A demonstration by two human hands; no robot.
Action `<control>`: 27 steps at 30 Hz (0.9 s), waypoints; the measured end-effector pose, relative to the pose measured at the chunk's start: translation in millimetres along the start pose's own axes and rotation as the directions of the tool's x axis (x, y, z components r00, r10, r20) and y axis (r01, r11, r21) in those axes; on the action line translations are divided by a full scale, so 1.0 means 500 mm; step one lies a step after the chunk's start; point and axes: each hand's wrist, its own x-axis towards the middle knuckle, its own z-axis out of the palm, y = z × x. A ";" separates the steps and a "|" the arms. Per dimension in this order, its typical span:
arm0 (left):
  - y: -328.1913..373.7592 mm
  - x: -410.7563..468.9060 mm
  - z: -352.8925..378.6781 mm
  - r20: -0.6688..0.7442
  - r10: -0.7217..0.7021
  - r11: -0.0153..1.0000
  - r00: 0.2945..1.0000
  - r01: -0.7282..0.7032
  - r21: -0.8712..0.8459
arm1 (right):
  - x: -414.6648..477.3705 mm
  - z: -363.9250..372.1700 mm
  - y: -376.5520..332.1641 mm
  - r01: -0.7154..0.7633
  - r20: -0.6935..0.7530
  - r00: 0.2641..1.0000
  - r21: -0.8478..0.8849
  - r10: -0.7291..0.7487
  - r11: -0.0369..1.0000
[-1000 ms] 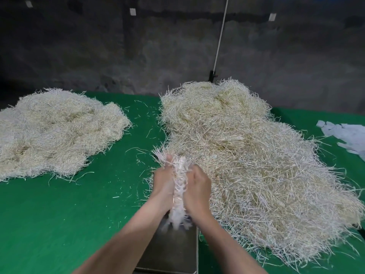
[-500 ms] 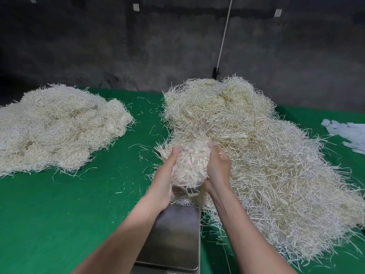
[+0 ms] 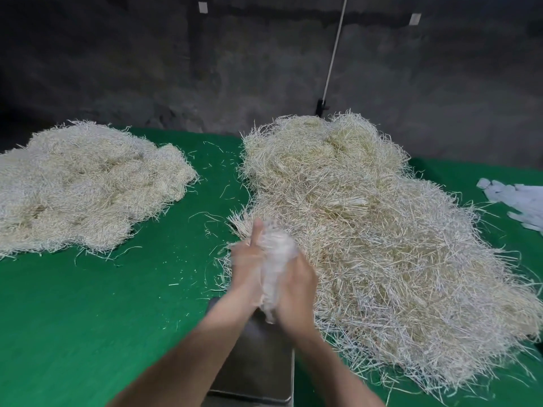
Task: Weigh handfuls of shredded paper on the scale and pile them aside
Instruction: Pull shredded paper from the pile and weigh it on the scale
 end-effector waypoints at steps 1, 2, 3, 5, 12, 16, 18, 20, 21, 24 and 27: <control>0.008 0.006 -0.004 0.009 -0.031 0.998 0.999 0.031 -0.056 | -0.009 0.012 -0.008 -0.039 0.024 0.999 0.043 0.037 0.998; 0.005 0.005 -0.006 0.000 -0.051 0.997 0.999 0.051 -0.053 | -0.005 0.015 -0.012 -0.107 0.061 0.993 0.087 0.102 0.990; 0.000 -0.003 -0.005 -0.005 -0.054 0.998 0.999 0.054 0.015 | 0.011 0.012 -0.002 -0.147 0.079 0.987 0.126 0.138 0.981; -0.017 -0.013 0.000 0.029 -0.060 0.992 0.998 0.057 0.110 | 0.042 -0.010 0.000 -0.099 0.015 0.995 0.207 0.098 0.973; -0.016 -0.008 -0.011 0.068 -0.058 0.998 0.996 0.057 0.021 | 0.004 0.028 0.008 -0.141 0.059 0.988 -0.005 0.141 0.990; -0.005 0.007 -0.020 0.100 0.258 0.893 0.961 -0.276 0.355 | 0.041 -0.046 0.018 -0.343 0.168 0.938 0.332 0.303 0.879; 0.006 0.023 -0.032 0.148 0.436 0.747 0.887 -0.449 0.490 | 0.052 -0.075 0.011 -0.357 0.269 0.930 0.506 0.250 0.785; 0.009 0.023 -0.021 0.240 0.459 0.678 0.855 -0.512 0.528 | 0.060 -0.075 -0.006 -0.226 0.373 0.923 0.326 0.094 0.918; 0.014 0.017 -0.009 0.284 0.409 0.713 0.867 -0.498 0.493 | 0.059 -0.067 -0.015 -0.155 0.430 0.901 0.200 0.056 0.967; 0.049 -0.002 0.003 0.397 0.031 0.959 0.917 -0.139 0.247 | 0.074 -0.063 -0.025 -0.272 0.410 0.891 0.137 0.195 0.952; 0.045 0.011 -0.029 0.368 0.021 0.997 0.929 -0.046 0.059 | 0.108 -0.086 0.003 -0.491 0.250 0.860 0.173 0.445 0.854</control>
